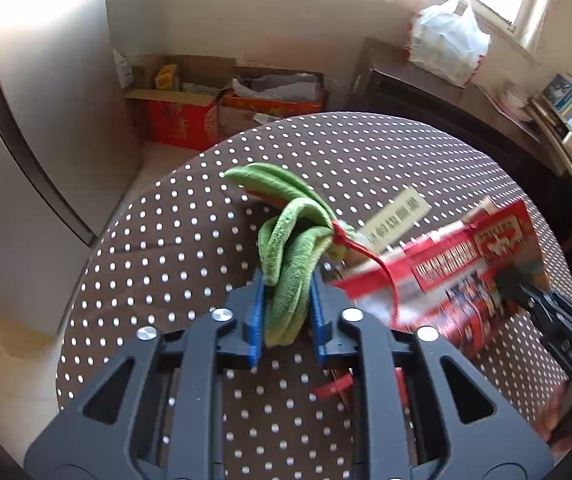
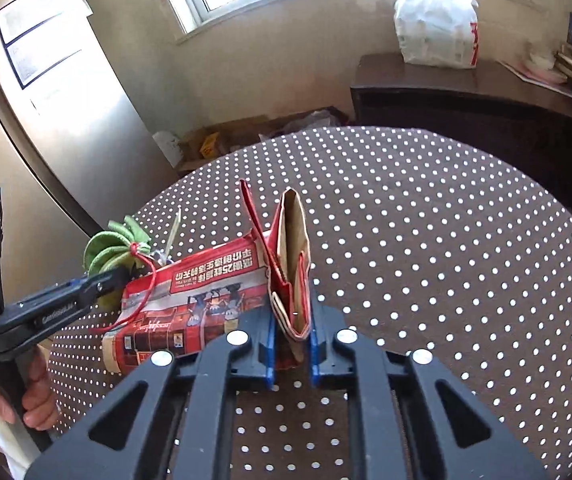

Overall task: Collect trash
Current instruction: 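Grasp the green cloth with the left gripper while the right gripper grasps the red printed box, then carry the green cloth and red box over the blue bucket and open both grippers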

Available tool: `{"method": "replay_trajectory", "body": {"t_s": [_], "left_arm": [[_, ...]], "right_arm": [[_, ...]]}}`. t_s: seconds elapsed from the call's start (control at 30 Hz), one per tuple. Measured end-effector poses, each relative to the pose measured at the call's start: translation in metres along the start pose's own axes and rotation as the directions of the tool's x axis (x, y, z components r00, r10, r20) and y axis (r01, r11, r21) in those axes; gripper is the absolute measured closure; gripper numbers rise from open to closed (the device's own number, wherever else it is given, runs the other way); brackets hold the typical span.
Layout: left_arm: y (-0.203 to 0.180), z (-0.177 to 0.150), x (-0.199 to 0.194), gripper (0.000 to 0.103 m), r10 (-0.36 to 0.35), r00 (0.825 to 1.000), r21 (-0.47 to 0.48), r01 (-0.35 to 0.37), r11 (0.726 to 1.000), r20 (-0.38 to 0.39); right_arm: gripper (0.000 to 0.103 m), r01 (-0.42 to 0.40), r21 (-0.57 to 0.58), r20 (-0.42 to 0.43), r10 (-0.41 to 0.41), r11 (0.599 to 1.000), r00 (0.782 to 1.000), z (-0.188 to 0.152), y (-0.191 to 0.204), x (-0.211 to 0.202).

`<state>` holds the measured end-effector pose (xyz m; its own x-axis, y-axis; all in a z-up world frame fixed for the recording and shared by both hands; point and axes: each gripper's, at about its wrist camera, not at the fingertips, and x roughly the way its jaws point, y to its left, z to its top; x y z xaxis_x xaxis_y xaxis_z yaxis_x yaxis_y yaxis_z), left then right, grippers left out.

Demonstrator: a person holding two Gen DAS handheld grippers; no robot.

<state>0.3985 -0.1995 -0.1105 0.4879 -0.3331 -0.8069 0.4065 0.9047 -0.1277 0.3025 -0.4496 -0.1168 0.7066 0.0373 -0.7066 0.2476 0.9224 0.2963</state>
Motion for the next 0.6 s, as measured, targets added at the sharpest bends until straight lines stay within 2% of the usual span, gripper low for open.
{"method": "replay_trajectory", "body": {"t_s": [0.37, 0.6], "left_arm": [[0.013, -0.026, -0.044, 0.089, 0.079, 0.995, -0.015, -0.078, 0.997, 0.056], [0.031, -0.049, -0.083, 0.089, 0.115, 0.99, -0.064, -0.11, 0.992, 0.078]], "right_arm": [[0.091, 0.012, 0.004, 0.064, -0.013, 1.0, 0.998, -0.014, 0.008, -0.031], [0.091, -0.017, -0.032, 0.111, 0.021, 0.999, 0.994, -0.025, 0.031, -0.053]]}}
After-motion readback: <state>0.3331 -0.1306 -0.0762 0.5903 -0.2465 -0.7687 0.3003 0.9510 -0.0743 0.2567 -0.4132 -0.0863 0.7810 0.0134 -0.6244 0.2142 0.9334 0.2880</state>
